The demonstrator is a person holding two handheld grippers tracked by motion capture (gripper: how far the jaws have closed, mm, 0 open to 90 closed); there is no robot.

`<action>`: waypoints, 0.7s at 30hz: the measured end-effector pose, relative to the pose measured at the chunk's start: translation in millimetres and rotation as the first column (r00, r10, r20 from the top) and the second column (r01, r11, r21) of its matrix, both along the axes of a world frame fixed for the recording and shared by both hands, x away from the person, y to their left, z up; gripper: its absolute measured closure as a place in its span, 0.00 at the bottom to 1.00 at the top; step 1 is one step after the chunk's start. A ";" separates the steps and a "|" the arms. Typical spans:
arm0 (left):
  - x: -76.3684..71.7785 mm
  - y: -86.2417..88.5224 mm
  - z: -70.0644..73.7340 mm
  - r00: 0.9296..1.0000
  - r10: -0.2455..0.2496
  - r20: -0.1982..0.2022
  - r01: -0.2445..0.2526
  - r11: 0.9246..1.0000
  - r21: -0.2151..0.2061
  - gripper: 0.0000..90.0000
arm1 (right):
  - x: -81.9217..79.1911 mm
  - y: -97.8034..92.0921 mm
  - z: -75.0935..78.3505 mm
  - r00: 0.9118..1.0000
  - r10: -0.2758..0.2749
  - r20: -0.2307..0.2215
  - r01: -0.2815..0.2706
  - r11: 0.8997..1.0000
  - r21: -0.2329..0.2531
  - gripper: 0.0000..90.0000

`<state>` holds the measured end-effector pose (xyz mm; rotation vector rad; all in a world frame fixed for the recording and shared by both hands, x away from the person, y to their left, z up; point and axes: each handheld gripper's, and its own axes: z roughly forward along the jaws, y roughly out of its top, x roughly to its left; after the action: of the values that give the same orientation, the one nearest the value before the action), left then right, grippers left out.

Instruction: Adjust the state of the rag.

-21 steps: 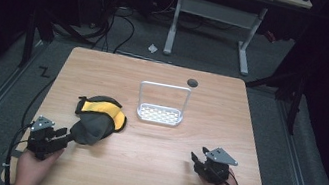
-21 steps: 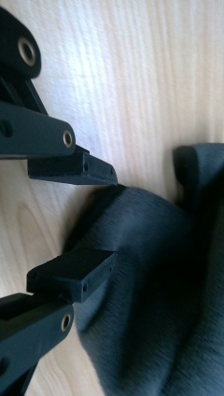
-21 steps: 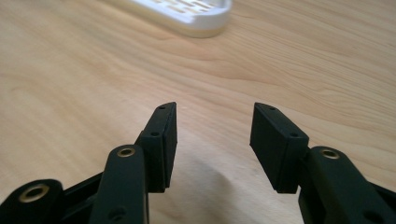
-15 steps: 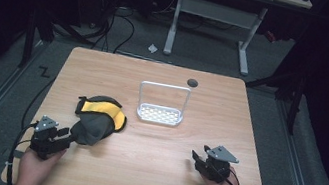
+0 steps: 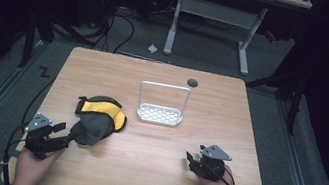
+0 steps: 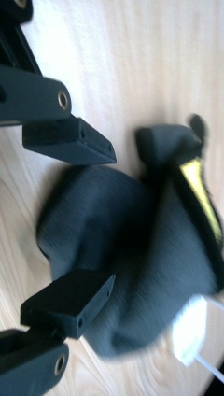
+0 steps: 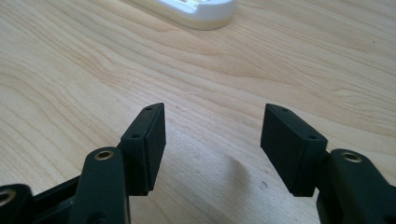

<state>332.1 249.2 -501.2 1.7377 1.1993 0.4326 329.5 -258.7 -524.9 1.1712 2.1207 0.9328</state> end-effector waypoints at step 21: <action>28.6 -55.3 -4.8 0.997 -0.012 -0.077 0.020 0.994 0.103 0.55 | -3.5 -2.1 -0.7 1.000 0.022 -0.008 -0.022 1.000 0.012 0.46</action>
<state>360.6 193.9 -506.0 1.8660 1.2351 0.4288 326.0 -260.8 -525.5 1.1616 2.1412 0.9535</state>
